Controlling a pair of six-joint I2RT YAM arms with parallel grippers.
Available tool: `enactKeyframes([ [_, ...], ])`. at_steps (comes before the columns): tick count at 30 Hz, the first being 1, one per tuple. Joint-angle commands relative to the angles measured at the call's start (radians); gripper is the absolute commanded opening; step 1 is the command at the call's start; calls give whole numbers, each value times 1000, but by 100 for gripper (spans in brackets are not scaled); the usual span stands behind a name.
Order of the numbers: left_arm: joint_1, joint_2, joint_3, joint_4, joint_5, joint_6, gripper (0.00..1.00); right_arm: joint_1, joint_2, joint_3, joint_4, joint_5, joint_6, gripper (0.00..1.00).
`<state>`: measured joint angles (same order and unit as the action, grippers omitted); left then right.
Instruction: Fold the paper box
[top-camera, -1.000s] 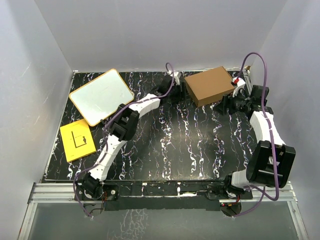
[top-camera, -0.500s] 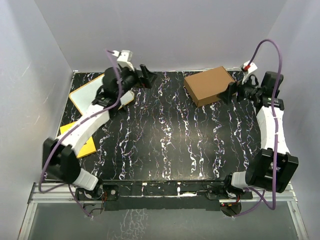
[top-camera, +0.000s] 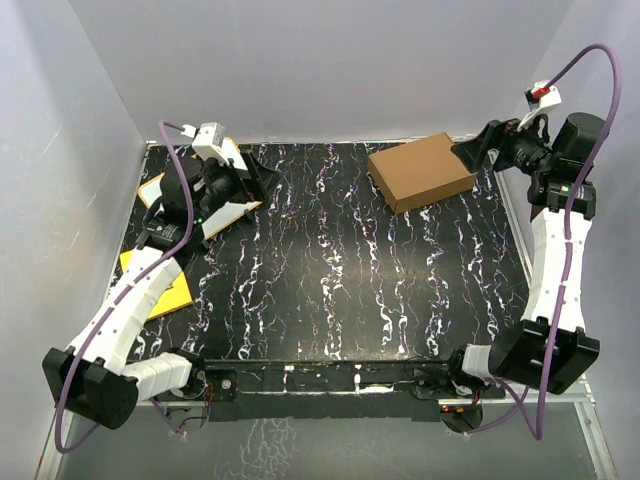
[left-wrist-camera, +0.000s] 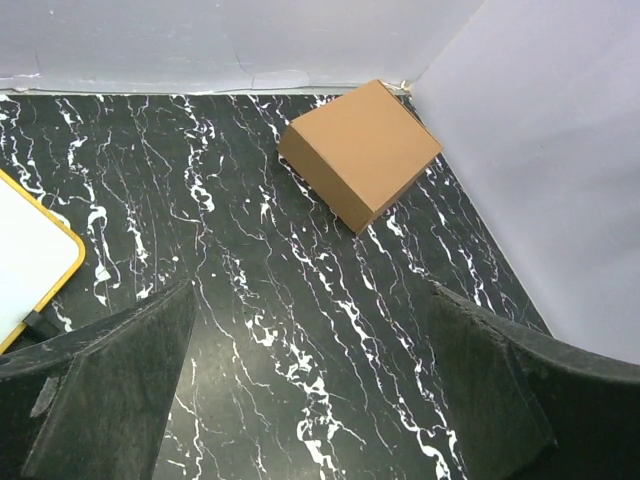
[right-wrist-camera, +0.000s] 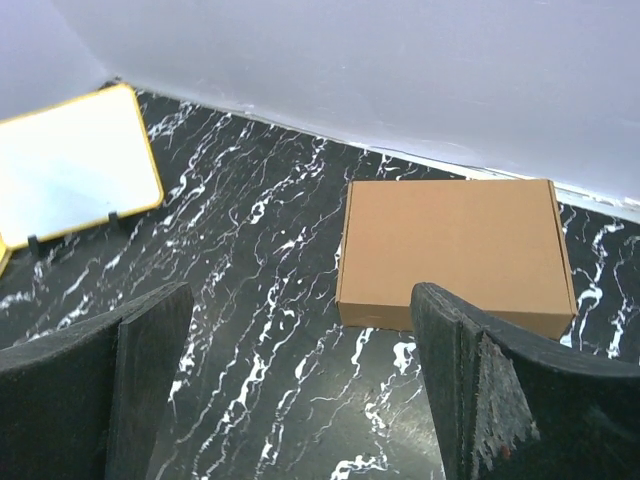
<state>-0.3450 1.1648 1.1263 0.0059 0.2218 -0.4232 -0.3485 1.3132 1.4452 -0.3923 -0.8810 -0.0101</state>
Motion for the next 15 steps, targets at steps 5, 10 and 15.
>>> enactKeyframes([
  [5,5,-121,-36,-84,-3,-21,97,-6,-82,65,-3,134,127,99],
  [10,6,-140,-43,-98,-1,-29,97,-6,-99,61,-10,111,110,99],
  [15,6,-160,-47,-114,-5,-31,97,-6,-111,48,-8,73,106,99],
])
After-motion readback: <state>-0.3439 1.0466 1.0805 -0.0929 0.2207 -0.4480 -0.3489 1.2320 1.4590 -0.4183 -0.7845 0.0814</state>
